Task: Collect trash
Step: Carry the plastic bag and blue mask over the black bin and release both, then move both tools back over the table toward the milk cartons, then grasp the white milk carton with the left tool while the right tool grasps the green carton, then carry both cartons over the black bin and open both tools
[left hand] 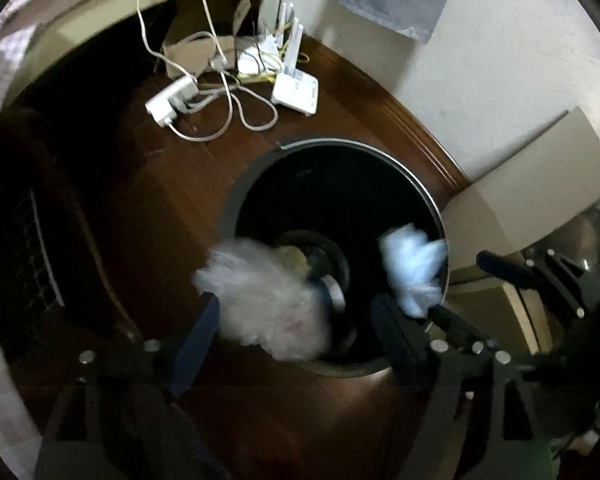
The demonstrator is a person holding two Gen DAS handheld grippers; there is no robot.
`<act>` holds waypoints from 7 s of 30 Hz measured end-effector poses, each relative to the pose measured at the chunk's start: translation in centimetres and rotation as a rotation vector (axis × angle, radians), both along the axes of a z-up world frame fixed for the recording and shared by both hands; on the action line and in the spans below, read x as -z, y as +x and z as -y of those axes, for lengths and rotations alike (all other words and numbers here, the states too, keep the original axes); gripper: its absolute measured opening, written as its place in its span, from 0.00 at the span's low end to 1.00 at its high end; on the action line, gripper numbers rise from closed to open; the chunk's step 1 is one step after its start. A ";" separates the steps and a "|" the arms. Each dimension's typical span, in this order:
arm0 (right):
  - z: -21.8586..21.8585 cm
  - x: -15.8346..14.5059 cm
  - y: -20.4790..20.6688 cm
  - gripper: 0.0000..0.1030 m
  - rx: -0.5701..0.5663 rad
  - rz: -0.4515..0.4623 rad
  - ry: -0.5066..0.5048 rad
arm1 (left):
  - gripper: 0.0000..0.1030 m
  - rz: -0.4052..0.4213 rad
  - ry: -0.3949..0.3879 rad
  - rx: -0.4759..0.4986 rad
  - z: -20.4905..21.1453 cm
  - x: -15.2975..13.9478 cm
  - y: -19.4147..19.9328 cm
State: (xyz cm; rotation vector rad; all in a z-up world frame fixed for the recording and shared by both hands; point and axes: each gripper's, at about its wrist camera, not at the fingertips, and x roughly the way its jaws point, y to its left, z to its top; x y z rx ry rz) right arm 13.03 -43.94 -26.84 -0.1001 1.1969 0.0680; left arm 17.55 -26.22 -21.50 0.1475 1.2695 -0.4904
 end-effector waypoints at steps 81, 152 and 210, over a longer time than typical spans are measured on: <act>-38.0 -24.2 1.0 0.62 -0.498 0.345 0.184 | 0.95 0.476 0.053 -0.825 -46.8 -16.1 -9.9; -55.0 -18.4 7.1 0.39 -0.748 0.286 0.194 | 0.36 0.367 -0.013 -0.871 -54.6 -11.6 -5.7; -9.2 -19.1 -1.5 0.39 0.036 0.362 0.119 | 0.36 0.399 -0.145 -0.184 -17.6 -16.3 -3.3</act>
